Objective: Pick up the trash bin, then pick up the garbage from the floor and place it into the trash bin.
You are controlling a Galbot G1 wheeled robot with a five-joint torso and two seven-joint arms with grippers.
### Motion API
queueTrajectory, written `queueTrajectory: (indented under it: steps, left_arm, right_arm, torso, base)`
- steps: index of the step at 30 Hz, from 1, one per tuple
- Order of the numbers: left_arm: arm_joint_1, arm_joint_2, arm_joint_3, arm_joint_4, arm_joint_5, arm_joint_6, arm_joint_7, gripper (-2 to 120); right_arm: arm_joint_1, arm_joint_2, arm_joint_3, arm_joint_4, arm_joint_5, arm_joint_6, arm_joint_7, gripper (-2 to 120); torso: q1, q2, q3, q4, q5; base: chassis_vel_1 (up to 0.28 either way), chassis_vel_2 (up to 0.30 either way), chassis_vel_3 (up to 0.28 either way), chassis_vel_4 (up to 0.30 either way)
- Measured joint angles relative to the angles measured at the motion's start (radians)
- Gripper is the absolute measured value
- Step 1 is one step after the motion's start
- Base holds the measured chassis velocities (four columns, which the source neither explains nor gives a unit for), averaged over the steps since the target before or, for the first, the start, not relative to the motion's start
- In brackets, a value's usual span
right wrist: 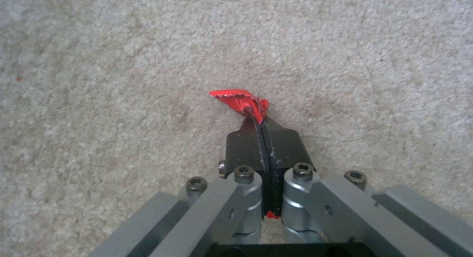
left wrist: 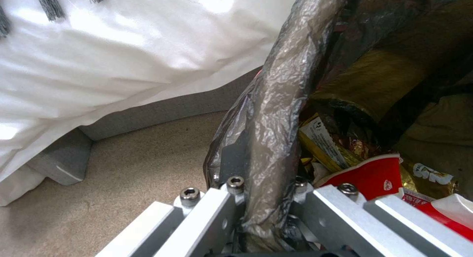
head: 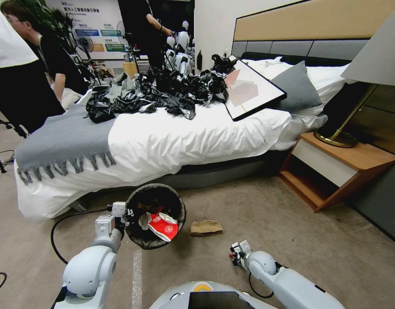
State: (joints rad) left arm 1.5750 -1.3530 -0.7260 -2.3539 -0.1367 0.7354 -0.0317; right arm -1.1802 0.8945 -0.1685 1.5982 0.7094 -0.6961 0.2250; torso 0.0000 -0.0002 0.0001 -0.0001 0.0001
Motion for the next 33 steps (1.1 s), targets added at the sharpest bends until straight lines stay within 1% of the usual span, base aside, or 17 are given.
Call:
queueTrajectory:
  steps: [10, 13, 14, 16, 17, 18, 19, 20, 21, 23, 24, 25, 26, 28, 31, 32, 33]
  left_arm:
    - [0.004, 0.003, 0.0, 0.0, 0.004, 0.0, 0.001, 0]
    - [0.007, 0.011, -0.002, -0.01, 0.003, 0.0, 0.002, 0]
    - [0.007, 0.011, -0.002, -0.01, 0.003, 0.0, 0.002, 0]
    - [0.01, 0.012, -0.003, -0.014, 0.003, 0.0, 0.003, 0]
    - [0.01, 0.012, -0.003, -0.014, 0.003, 0.0, 0.003, 0]
    - [0.01, 0.011, -0.003, -0.014, 0.003, 0.0, 0.004, 0]
    - [0.011, 0.01, -0.002, -0.014, 0.003, 0.0, 0.004, 0]
    - [0.011, 0.01, -0.002, -0.014, 0.003, 0.0, 0.004, 0]
    - [0.011, 0.006, 0.003, -0.014, 0.005, 0.0, 0.005, 0]
    - [0.011, 0.001, 0.009, -0.013, 0.008, 0.0, 0.006, 0]
    - [0.011, 0.001, 0.009, -0.013, 0.008, 0.0, 0.006, 0]
    - [0.013, -0.003, 0.016, -0.01, 0.014, 0.0, 0.008, 0]
    - [0.013, -0.004, 0.019, -0.008, 0.017, 0.0, 0.009, 0]
    - [0.013, -0.004, 0.02, -0.005, 0.02, 0.0, 0.009, 0]
    - [0.013, -0.005, 0.024, 0.004, 0.026, 0.0, 0.013, 0]
    - [0.013, -0.005, 0.024, 0.004, 0.026, 0.0, 0.013, 0]
    - [0.012, -0.005, 0.026, 0.011, 0.03, 0.0, 0.015, 0]
  right_arm:
    - [0.002, -0.002, 0.01, 0.02, 0.003, 0.007, 0.002, 0]
    - [-0.019, -0.028, 0.052, 0.127, 0.054, -0.003, 0.023, 0]
    - [-0.019, -0.028, 0.052, 0.127, 0.054, -0.003, 0.023, 0]
    - [-0.028, -0.062, 0.097, 0.233, 0.112, -0.013, 0.043, 0]
    - [-0.028, -0.062, 0.097, 0.233, 0.112, -0.013, 0.043, 0]
    - [-0.026, -0.088, 0.128, 0.3, 0.149, -0.015, 0.056, 0]
    - [-0.02, -0.1, 0.14, 0.337, 0.177, -0.019, 0.07, 0]
    - [-0.02, -0.1, 0.14, 0.337, 0.177, -0.019, 0.07, 0]
    - [0.002, -0.121, 0.169, 0.416, 0.236, -0.021, 0.106, 0]
    - [0.029, -0.134, 0.191, 0.476, 0.289, -0.02, 0.141, 0]
    - [0.029, -0.134, 0.191, 0.476, 0.289, -0.02, 0.141, 0]
    - [0.067, -0.143, 0.215, 0.549, 0.356, -0.013, 0.171, 0]
    - [0.084, -0.147, 0.228, 0.579, 0.385, -0.006, 0.178, 0]
    - [0.104, -0.15, 0.237, 0.605, 0.417, 0.001, 0.183, 0]
    - [0.186, -0.156, 0.258, 0.679, 0.537, 0.051, 0.192, 0]
    - [0.186, -0.156, 0.258, 0.679, 0.537, 0.051, 0.192, 0]
    - [0.243, -0.166, 0.263, 0.706, 0.595, 0.079, 0.187, 0]
  torso:
    - [0.0, 0.0, 0.0, 0.0001, 0.0]
    - [0.0, 0.0, 0.0, 0.0, 0.0002]
    - [0.0, 0.0, 0.0, 0.0, 0.0002]
    - [0.0, 0.0, 0.0, 0.0, -0.0001]
    - [0.0, 0.0, 0.0, 0.0, -0.0001]
    - [0.0, 0.0, 0.0, 0.0002, -0.0007]
    - [0.0, 0.0, 0.0, -0.0001, 0.0]
    - [0.0, 0.0, 0.0, -0.0001, 0.0]
    - [0.0, 0.0, 0.0, 0.0, 0.0005]
    - [0.0, 0.0, 0.0, 0.0002, -0.0011]
    - [0.0, 0.0, 0.0, 0.0002, -0.0011]
    - [0.0, 0.0, 0.0, 0.0003, 0.0005]
    - [0.0, 0.0, 0.0, 0.0003, 0.0002]
    - [0.0, 0.0, 0.0, 0.0, -0.0005]
    - [0.0, 0.0, 0.0, 0.0, -0.0001]
    - [0.0, 0.0, 0.0, 0.0, -0.0001]
    - [0.0, 0.0, 0.0, 0.0001, 0.0]
  base:
    - [0.0, 0.0, 0.0, 0.0]
    - [0.0, 0.0, 0.0, 0.0]
    - [0.0, 0.0, 0.0, 0.0]
    - [0.0, 0.0, 0.0, 0.0]
    - [0.0, 0.0, 0.0, 0.0]
    - [0.0, 0.0, 0.0, 0.0]
    - [0.0, 0.0, 0.0, 0.0]
    - [0.0, 0.0, 0.0, 0.0]
    - [0.0, 0.0, 0.0, 0.0]
    - [0.0, 0.0, 0.0, 0.0]
    - [0.0, 0.0, 0.0, 0.0]
    - [0.0, 0.0, 0.0, 0.0]
    - [0.0, 0.0, 0.0, 0.0]
    - [0.0, 0.0, 0.0, 0.0]
    - [0.0, 0.0, 0.0, 0.0]
    - [0.0, 0.0, 0.0, 0.0]
    - [0.0, 0.0, 0.0, 0.0]
